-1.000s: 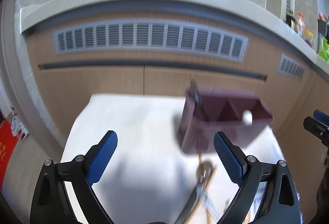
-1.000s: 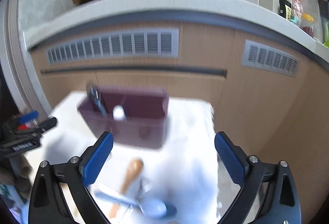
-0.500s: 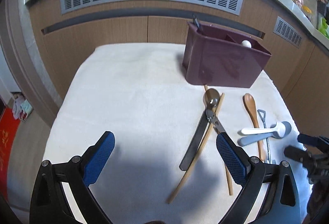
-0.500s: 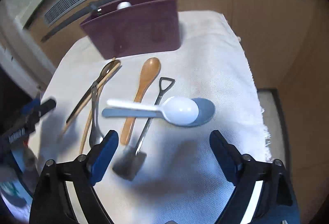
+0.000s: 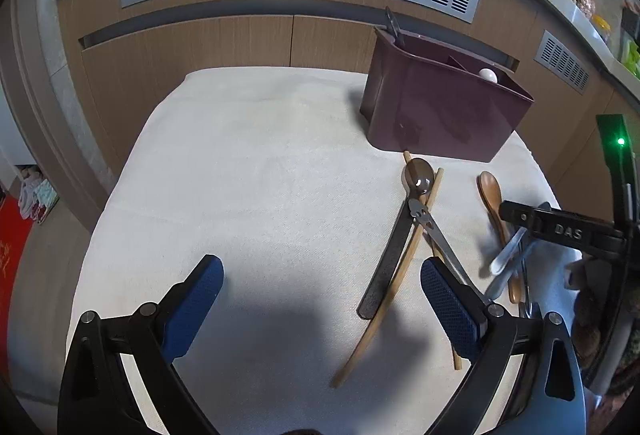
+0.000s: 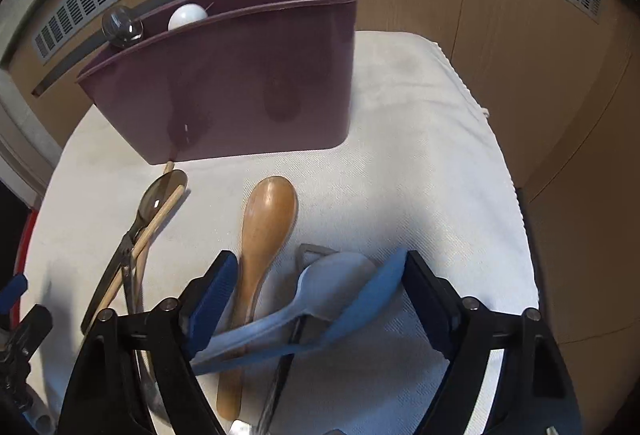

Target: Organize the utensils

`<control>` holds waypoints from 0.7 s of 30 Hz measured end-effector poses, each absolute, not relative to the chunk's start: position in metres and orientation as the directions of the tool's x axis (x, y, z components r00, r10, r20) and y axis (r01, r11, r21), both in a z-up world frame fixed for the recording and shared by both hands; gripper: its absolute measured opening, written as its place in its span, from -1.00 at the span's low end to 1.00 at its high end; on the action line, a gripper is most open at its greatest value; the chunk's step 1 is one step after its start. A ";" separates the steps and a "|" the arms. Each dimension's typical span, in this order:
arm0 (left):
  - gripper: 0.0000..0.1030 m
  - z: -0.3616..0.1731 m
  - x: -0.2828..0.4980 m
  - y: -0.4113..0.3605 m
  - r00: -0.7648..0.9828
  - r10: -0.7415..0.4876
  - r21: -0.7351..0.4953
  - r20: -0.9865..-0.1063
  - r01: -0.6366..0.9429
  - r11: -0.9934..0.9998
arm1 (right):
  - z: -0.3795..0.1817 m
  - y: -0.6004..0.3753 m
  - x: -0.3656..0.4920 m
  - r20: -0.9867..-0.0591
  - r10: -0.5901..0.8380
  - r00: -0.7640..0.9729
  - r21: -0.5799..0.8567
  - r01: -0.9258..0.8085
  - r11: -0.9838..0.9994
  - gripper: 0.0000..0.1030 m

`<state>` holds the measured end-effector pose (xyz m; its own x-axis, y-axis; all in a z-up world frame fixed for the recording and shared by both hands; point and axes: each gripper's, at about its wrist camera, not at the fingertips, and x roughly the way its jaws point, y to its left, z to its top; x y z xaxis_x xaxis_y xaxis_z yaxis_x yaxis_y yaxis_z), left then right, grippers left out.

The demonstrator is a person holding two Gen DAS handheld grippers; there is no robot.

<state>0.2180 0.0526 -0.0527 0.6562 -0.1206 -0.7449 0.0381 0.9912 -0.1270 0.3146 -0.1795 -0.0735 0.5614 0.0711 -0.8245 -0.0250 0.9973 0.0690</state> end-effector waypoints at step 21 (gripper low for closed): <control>0.82 -0.057 0.231 -0.003 0.588 -0.210 -0.149 -0.781 0.152 0.977 | -0.059 -0.230 0.229 -0.765 0.021 0.644 -0.075 -0.121 0.990 0.49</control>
